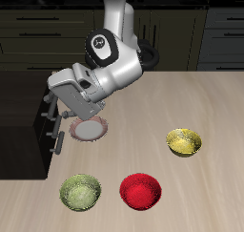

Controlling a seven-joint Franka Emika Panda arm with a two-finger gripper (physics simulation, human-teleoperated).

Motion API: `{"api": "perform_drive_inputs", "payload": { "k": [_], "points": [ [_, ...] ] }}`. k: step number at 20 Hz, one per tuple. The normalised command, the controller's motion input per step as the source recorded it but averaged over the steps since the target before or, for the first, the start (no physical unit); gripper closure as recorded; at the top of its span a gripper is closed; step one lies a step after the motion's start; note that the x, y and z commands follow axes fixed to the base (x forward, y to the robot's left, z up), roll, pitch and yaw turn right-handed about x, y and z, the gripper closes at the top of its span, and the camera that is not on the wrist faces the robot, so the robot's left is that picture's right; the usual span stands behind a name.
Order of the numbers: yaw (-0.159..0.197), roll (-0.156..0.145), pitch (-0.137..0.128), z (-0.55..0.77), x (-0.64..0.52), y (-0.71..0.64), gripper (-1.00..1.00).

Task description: Open the top drawer of the wooden cabinet

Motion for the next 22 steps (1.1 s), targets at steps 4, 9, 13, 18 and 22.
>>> {"api": "perform_drive_inputs", "payload": {
  "k": [4,9,13,18,22],
  "points": [
    [-0.004,-0.058,0.008,-0.08,-0.17,-0.31,-1.00],
    [-0.006,-0.052,0.012,-0.01,-0.15,-0.26,-1.00],
    [-0.015,-0.033,0.013,-0.04,-0.15,-0.19,-1.00],
    [-0.034,0.008,0.022,-0.08,-0.04,-0.11,1.00],
    [-0.022,0.007,0.014,-0.02,-0.12,0.15,1.00]
  ]
}}
